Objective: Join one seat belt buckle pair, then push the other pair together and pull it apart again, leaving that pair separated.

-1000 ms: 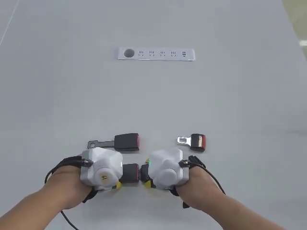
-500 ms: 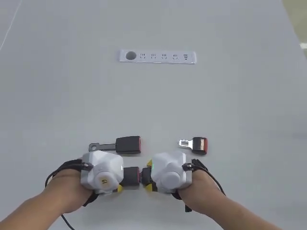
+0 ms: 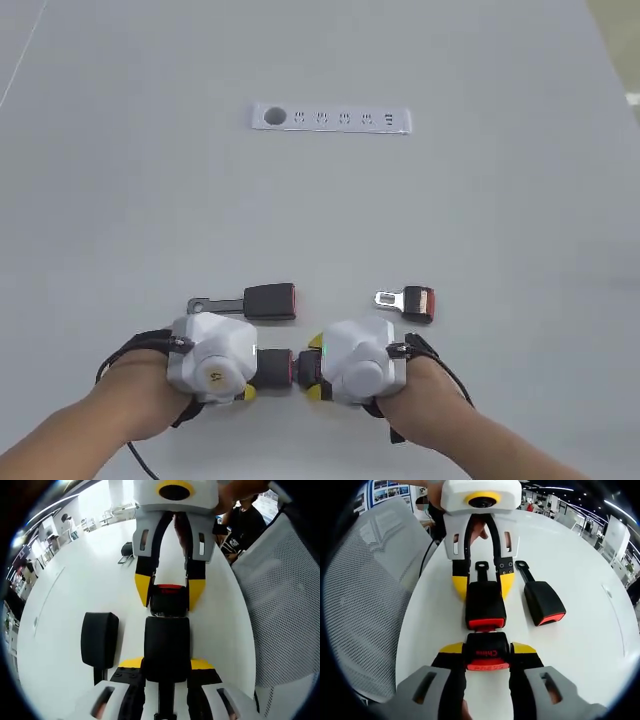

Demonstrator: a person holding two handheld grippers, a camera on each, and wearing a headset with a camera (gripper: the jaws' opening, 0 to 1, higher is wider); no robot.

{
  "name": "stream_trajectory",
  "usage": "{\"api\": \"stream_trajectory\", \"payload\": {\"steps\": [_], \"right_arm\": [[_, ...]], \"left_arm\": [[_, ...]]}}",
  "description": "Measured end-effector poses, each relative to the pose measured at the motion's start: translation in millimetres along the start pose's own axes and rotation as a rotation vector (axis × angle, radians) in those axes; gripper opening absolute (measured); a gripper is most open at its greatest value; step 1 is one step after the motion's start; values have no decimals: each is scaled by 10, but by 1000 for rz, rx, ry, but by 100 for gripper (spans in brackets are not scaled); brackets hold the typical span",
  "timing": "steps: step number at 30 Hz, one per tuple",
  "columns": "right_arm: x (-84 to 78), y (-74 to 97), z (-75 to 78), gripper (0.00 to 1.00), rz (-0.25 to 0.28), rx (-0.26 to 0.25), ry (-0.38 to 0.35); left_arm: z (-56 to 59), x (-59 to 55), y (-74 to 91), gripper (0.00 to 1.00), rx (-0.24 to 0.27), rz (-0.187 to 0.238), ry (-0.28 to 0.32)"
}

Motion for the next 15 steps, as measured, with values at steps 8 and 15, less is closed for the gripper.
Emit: {"api": "stream_trajectory", "payload": {"steps": [8, 15], "right_arm": [[-16, 4, 15, 30, 19, 13, -16], [-10, 14, 16, 30, 18, 12, -23]], "left_arm": [[-2, -13, 2, 30, -2, 19, 10], [-4, -10, 7, 30, 2, 32, 23]]}}
Point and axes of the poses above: the centre of the closed fingertips' face, and the gripper's own axes: y roughly backward along the fingers, z roughly to its right, x roughly out of its top, the point moved 1 cm from there along y, roughly backward along the fingers, and after that the axes turned 5 degrees about y, right-handed, at the moved point
